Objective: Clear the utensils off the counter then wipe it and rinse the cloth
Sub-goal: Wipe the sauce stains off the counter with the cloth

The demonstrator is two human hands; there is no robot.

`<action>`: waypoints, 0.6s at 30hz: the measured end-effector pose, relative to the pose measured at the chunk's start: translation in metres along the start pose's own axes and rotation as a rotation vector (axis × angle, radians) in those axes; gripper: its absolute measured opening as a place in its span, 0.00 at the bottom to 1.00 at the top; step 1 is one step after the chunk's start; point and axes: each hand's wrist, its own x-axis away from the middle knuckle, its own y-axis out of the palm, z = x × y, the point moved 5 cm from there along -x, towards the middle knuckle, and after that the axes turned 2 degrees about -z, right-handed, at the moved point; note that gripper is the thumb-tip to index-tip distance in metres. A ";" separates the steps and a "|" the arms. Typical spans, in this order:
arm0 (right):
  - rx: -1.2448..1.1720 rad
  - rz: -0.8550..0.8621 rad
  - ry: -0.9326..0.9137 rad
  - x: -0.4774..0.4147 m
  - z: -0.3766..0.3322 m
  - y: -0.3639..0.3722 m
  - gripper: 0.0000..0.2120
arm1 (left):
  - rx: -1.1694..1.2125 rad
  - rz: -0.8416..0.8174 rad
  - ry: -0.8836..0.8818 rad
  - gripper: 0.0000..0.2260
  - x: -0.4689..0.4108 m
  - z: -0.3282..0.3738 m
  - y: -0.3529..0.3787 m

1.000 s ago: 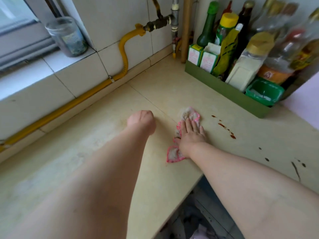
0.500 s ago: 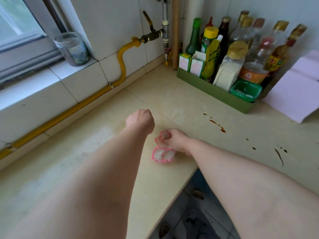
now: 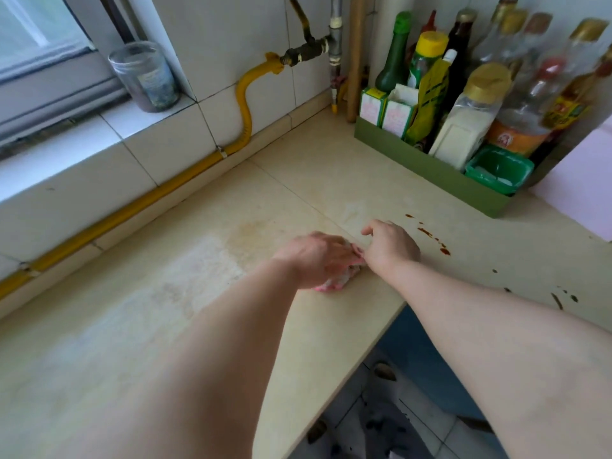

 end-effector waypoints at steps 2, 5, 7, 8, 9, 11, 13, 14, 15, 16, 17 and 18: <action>0.045 0.007 -0.058 -0.006 0.004 -0.002 0.17 | -0.032 -0.094 -0.025 0.25 -0.002 0.001 0.025; 0.112 0.020 -0.136 -0.023 0.010 -0.005 0.21 | 0.003 -0.079 -0.171 0.27 -0.011 -0.013 0.037; 0.105 0.033 -0.186 -0.034 0.008 -0.006 0.22 | 0.078 -0.026 -0.347 0.26 -0.019 -0.030 0.034; 0.097 0.038 -0.216 -0.041 0.006 -0.007 0.21 | 0.106 0.008 -0.440 0.27 -0.024 -0.041 0.032; 0.092 0.044 -0.251 -0.046 0.004 -0.007 0.21 | 0.101 0.037 -0.510 0.27 -0.026 -0.051 0.028; 0.094 0.037 -0.302 -0.058 0.004 -0.006 0.21 | 0.044 0.049 -0.622 0.27 -0.030 -0.072 0.023; 0.093 0.027 -0.313 -0.072 0.010 -0.006 0.22 | 0.024 0.067 -0.747 0.26 -0.034 -0.095 0.015; 0.092 0.025 -0.308 -0.081 0.015 -0.009 0.22 | 0.048 0.099 -0.816 0.26 -0.039 -0.104 0.011; 0.090 0.023 -0.305 -0.086 0.018 -0.010 0.22 | 0.099 0.150 -0.874 0.26 -0.039 -0.111 0.008; 0.090 0.024 -0.300 -0.093 0.023 -0.013 0.21 | 0.175 0.212 -0.909 0.27 -0.045 -0.114 0.006; 0.089 0.030 -0.294 -0.102 0.030 -0.017 0.21 | 0.256 0.273 -0.911 0.28 -0.054 -0.114 0.005; 0.086 0.036 -0.286 -0.108 0.035 -0.020 0.20 | 0.302 0.316 -0.879 0.29 -0.062 -0.110 0.003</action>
